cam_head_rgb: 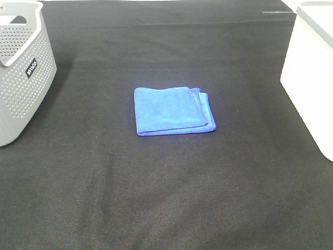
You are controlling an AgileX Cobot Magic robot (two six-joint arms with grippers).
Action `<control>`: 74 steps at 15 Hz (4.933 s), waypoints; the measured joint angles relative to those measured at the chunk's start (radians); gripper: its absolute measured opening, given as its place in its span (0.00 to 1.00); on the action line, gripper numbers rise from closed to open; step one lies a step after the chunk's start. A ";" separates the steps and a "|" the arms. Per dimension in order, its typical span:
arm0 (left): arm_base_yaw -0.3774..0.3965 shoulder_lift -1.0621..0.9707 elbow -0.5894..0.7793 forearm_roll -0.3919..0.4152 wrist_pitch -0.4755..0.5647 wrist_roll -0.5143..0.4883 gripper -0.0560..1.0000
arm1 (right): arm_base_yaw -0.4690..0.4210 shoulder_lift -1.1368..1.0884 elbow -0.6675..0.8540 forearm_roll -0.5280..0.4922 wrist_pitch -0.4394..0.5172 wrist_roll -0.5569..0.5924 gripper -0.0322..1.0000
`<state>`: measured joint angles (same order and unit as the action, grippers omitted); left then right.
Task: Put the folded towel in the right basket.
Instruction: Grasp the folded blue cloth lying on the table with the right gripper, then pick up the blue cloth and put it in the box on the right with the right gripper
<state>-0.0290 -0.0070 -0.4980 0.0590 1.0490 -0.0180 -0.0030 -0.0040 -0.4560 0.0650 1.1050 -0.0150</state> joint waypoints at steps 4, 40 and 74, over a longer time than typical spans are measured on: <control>0.000 0.000 0.000 0.000 0.000 -0.002 0.99 | 0.000 0.000 0.000 0.000 0.000 0.000 0.97; 0.000 0.000 0.000 -0.001 0.000 -0.002 0.99 | 0.160 2.441 -1.443 0.484 -0.114 -0.155 0.97; 0.000 0.000 0.000 -0.001 0.000 -0.003 0.99 | -0.123 2.057 -2.096 0.103 0.111 -0.059 0.28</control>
<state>-0.0290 -0.0070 -0.4980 0.0580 1.0490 -0.0210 -0.1260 2.0530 -2.5520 0.1680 1.2160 -0.0740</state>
